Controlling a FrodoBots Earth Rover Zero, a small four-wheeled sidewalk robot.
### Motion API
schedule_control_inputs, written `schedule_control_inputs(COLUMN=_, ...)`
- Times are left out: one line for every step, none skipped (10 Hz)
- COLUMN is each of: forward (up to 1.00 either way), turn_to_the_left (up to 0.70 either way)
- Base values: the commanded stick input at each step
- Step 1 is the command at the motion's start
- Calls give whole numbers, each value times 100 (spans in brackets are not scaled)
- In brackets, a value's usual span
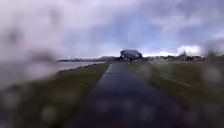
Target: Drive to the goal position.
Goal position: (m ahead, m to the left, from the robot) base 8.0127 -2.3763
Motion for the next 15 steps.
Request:
schedule_control_inputs(forward=70, turn_to_the_left=0)
schedule_control_inputs(forward=70, turn_to_the_left=0)
schedule_control_inputs(forward=70, turn_to_the_left=0)
schedule_control_inputs(forward=70, turn_to_the_left=0)
schedule_control_inputs(forward=70, turn_to_the_left=0)
schedule_control_inputs(forward=70, turn_to_the_left=0)
schedule_control_inputs(forward=70, turn_to_the_left=0)
schedule_control_inputs(forward=70, turn_to_the_left=0)
schedule_control_inputs(forward=70, turn_to_the_left=0)
schedule_control_inputs(forward=70, turn_to_the_left=0)
schedule_control_inputs(forward=70, turn_to_the_left=0)
schedule_control_inputs(forward=70, turn_to_the_left=-1)
schedule_control_inputs(forward=70, turn_to_the_left=-4)
schedule_control_inputs(forward=70, turn_to_the_left=-8)
schedule_control_inputs(forward=70, turn_to_the_left=-20)
